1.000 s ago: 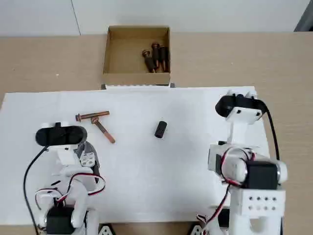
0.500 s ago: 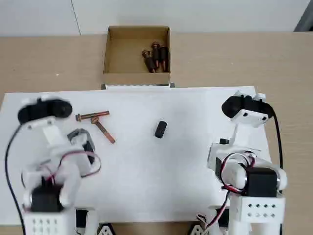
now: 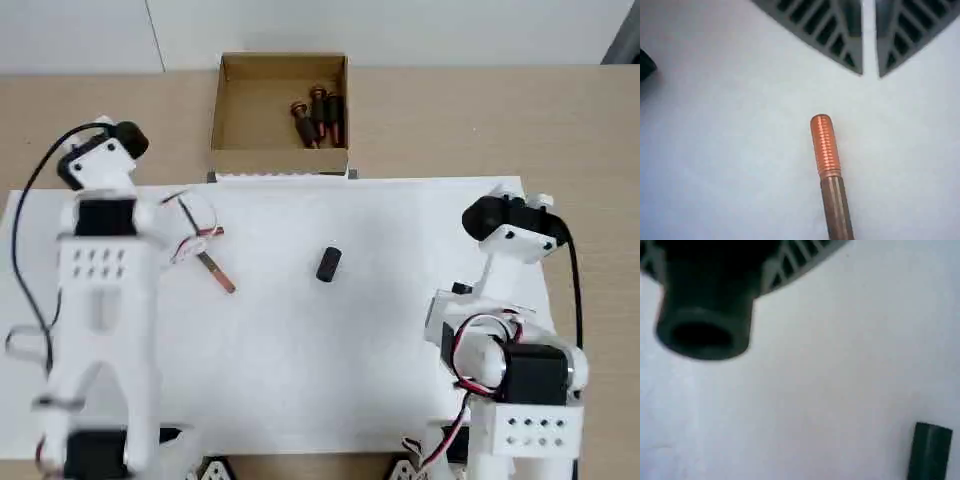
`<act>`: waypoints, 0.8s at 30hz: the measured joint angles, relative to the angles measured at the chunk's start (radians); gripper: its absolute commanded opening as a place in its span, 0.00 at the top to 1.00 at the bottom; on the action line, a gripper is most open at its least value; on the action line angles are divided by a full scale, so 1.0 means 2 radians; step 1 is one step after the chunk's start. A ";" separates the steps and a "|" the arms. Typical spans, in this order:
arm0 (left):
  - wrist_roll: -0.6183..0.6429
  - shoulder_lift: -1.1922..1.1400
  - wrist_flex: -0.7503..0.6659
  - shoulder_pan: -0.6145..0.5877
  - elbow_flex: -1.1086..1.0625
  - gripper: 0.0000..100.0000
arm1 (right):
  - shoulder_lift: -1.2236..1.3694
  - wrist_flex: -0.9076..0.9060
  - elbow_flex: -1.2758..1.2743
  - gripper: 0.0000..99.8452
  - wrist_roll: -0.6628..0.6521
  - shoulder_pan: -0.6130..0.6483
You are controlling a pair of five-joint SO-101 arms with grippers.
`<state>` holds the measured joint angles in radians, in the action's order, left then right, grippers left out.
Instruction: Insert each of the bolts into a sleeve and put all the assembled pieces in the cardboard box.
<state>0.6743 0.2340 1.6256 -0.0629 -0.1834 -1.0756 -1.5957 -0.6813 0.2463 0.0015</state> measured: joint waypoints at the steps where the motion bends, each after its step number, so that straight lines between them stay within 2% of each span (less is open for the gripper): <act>1: 0.005 -0.025 0.002 0.000 0.012 0.99 | 0.000 0.000 0.000 1.00 0.000 -0.006; 10: 0.018 -0.199 0.004 0.000 0.096 0.99 | 0.000 0.000 -0.007 1.00 0.000 -0.044; 15: 0.018 -0.245 -0.003 0.000 0.139 0.99 | 0.000 0.000 -0.007 1.00 0.000 -0.044; 20: 0.018 -0.274 -0.019 0.000 0.143 0.91 | 0.000 0.000 -0.007 1.00 0.000 -0.044; 24: 0.018 -0.282 -0.022 0.000 0.143 0.89 | 0.000 0.000 -0.007 1.00 0.000 -0.044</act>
<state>0.7112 -0.3291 1.5812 -0.0629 0.1036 -1.0756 -1.5957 -0.6951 0.2463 -0.0859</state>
